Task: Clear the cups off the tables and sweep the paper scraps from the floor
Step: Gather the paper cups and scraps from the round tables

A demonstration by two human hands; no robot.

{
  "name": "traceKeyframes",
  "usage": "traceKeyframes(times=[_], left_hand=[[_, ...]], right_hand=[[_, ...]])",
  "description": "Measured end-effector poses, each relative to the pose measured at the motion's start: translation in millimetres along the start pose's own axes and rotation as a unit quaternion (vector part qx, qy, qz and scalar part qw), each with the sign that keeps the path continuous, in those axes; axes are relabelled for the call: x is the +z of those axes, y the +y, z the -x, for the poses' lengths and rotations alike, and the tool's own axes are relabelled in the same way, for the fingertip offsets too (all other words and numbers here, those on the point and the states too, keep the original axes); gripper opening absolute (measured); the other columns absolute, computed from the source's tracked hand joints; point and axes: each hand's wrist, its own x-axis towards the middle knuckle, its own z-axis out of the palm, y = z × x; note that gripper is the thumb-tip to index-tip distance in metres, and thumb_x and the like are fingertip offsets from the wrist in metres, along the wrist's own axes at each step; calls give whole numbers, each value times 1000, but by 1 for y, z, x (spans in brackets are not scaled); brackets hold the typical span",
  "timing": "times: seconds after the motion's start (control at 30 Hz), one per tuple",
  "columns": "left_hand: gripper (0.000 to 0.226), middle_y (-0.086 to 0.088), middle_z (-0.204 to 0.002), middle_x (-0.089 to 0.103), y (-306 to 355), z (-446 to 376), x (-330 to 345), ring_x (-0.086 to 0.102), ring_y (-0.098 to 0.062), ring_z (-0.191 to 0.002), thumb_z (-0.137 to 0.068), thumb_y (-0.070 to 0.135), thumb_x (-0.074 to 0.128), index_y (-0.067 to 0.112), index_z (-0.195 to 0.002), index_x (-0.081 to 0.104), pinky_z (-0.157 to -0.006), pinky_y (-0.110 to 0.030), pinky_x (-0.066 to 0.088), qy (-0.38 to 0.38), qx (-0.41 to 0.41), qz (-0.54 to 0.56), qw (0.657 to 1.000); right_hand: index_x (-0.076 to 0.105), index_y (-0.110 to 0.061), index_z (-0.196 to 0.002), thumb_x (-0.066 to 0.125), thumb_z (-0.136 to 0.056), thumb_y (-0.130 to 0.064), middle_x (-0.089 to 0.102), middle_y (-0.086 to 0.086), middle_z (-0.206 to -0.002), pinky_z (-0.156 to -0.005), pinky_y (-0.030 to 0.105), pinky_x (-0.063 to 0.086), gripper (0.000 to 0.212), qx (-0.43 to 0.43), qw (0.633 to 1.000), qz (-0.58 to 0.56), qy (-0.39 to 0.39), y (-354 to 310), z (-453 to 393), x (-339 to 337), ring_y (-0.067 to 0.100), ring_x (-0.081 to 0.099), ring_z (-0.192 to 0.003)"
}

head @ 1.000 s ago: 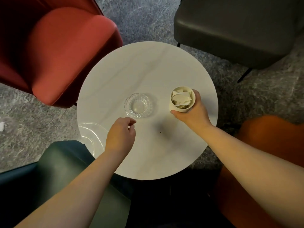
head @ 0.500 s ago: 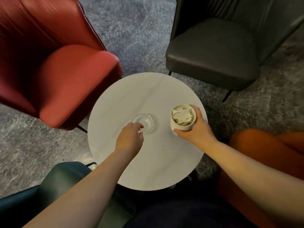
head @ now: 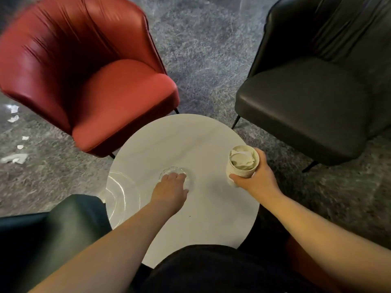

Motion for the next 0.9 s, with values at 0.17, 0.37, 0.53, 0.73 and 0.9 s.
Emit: traceKeyframes(times=[0.17,0.37,0.53,0.73,0.9], left_hand=[[49,1,-150,38,51,-11,-6,30,-24,-140,-100,39,45,23,-145,35,-109,-36,35,8,-61,37,997],[46,2,-147,41,86,-9,-21,36,-23,-135,-100,40,43,23,-142,39,-107,-37,36,61,-89,50,993],[44,2,-147,40,83,-5,-28,35,-23,-135,-101,40,42,23,-141,40,-109,-37,31,78,-105,36,991],[42,3,-144,43,73,-15,-23,38,-22,-132,-101,40,41,23,-140,42,-107,-35,33,90,-100,27,991],[43,1,-146,42,81,-30,-33,36,-22,-133,-102,40,39,22,-141,40,-104,-35,36,87,-88,11,992]], right_hand=[[37,-51,-119,89,-57,-24,53,-25,-108,-76,11,39,85,-40,991,47,-116,-4,-57,-45,-4,51,-99],[39,-60,-109,88,-57,-26,56,-30,-105,-72,11,43,79,-70,980,68,-176,-23,-96,-76,-17,52,-97],[40,-68,-101,89,-59,-20,56,-28,-102,-57,-1,42,81,-85,978,58,-184,-34,-104,-76,-26,49,-93],[38,-70,-100,89,-58,-18,54,-40,-98,-55,-1,42,84,-92,984,34,-152,-31,-103,-71,-22,51,-93],[40,-65,-101,90,-59,-15,54,-33,-98,-54,-1,41,82,-83,988,6,-130,-24,-110,-77,-23,51,-91]])
